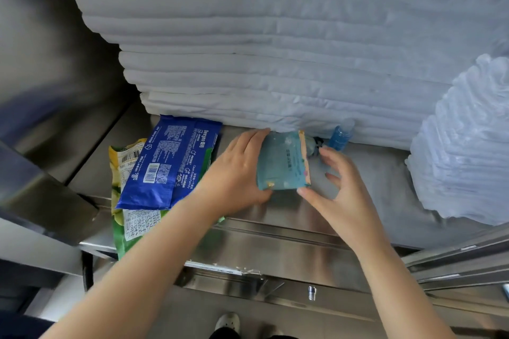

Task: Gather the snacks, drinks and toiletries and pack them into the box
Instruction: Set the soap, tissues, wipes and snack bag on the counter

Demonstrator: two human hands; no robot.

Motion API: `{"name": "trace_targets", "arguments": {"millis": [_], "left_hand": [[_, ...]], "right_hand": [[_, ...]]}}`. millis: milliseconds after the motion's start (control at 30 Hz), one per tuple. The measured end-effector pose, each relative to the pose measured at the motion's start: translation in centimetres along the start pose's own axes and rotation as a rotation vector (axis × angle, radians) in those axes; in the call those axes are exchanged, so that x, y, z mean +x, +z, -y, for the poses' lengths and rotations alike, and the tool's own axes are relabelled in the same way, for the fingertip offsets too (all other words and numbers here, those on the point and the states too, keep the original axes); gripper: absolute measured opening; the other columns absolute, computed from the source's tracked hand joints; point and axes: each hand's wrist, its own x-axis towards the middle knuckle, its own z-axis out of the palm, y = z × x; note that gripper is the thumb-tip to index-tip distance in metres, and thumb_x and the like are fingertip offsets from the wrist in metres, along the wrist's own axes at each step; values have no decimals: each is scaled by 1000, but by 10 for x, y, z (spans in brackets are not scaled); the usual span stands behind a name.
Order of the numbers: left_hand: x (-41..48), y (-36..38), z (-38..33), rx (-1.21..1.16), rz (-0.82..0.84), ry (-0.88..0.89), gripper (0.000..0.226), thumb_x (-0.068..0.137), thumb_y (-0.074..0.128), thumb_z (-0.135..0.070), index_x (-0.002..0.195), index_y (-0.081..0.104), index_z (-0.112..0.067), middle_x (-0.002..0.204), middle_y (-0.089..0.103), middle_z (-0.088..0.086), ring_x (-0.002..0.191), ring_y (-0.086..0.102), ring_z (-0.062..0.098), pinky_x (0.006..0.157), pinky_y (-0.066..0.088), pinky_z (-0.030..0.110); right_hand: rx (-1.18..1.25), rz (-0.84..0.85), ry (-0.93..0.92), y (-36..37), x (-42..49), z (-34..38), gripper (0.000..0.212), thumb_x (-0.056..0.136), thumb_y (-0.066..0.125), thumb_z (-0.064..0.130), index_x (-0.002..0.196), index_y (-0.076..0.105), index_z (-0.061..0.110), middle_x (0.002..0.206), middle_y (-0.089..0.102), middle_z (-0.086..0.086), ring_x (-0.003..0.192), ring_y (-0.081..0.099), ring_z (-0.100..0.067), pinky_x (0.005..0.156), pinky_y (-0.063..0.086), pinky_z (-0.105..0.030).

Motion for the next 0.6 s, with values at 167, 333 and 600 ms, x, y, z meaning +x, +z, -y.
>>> {"name": "trace_targets", "arguments": {"millis": [167, 333, 600], "left_hand": [[5, -23, 17, 23, 261, 103, 94, 65, 77, -28, 144, 28, -14, 144, 35, 2, 130, 30, 14, 101, 10, 5], [13, -31, 25, 19, 417, 103, 90, 68, 76, -25, 144, 27, -19, 146, 32, -4, 127, 28, 6, 91, 9, -5], [17, -28, 31, -15, 650, 77, 83, 75, 68, -19, 145, 25, -29, 154, 16, -14, 129, 22, -1, 82, 13, -10]], "right_hand": [[-190, 283, -117, -3, 8, -3, 112, 65, 85, 26, 145, 11, 47, 154, 6, 29, 139, 9, 11, 104, 10, 1], [-190, 311, -106, 4, 10, 1, 109, 63, 85, 33, 144, 14, 47, 146, 22, 30, 132, 18, 17, 97, 14, 5], [-153, 272, -118, 19, -3, 1, 84, 67, 79, 35, 139, 34, 29, 138, 35, 19, 129, 34, 4, 103, 25, -7]]}}
